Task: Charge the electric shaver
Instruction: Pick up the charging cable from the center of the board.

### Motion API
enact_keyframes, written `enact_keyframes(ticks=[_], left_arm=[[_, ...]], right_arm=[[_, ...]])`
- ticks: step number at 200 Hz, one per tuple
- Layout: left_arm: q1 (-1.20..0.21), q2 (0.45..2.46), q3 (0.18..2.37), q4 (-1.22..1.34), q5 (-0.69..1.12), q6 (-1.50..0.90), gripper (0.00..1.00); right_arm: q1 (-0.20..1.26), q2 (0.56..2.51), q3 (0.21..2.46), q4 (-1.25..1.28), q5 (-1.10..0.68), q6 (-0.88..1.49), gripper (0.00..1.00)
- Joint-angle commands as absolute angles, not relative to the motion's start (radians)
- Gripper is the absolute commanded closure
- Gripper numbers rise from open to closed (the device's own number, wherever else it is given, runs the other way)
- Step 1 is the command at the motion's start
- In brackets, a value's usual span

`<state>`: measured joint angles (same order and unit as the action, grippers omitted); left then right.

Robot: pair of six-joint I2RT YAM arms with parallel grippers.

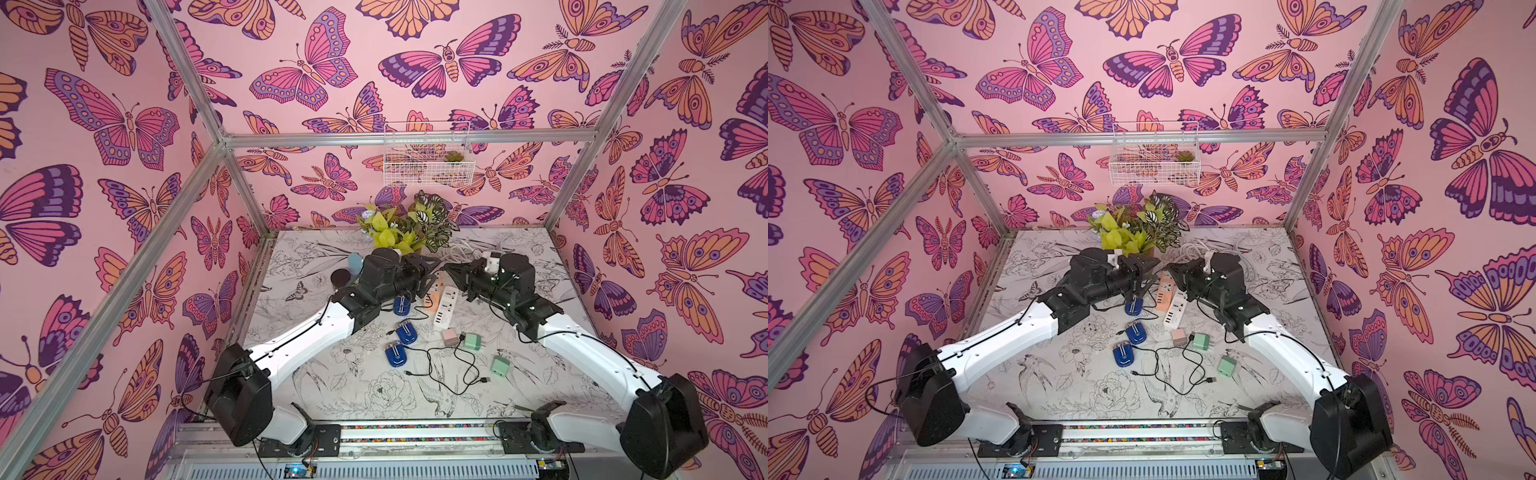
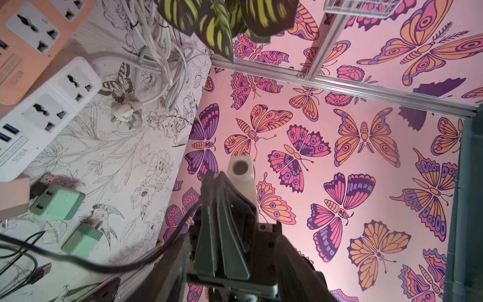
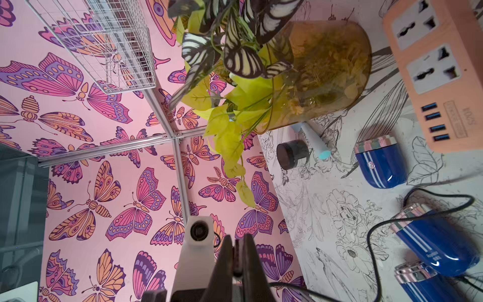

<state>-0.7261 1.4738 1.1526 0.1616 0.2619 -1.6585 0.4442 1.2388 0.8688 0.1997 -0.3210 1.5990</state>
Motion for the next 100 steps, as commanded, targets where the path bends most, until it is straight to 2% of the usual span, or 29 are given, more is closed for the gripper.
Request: enact_keyframes(ticks=[1,38,75,100], left_arm=[[-0.721,1.523,1.192,0.198,0.264,-1.651,0.52],[-0.721,1.546,1.176,0.198,0.276,-1.634,0.63],[-0.717,1.566,1.201,0.195,0.272,-1.591,0.63],[-0.709,1.581,1.212,0.196,0.289,-1.572,0.69]], right_arm=[[0.452,1.213,0.891,0.191,-0.295,1.644,1.00],[0.451,1.220,0.900,0.207,-0.317,1.679,1.00],[0.453,1.240,0.897,0.234,-0.365,1.718,1.00],[0.453,1.237,0.890,0.233,-0.385,1.731,1.00]])
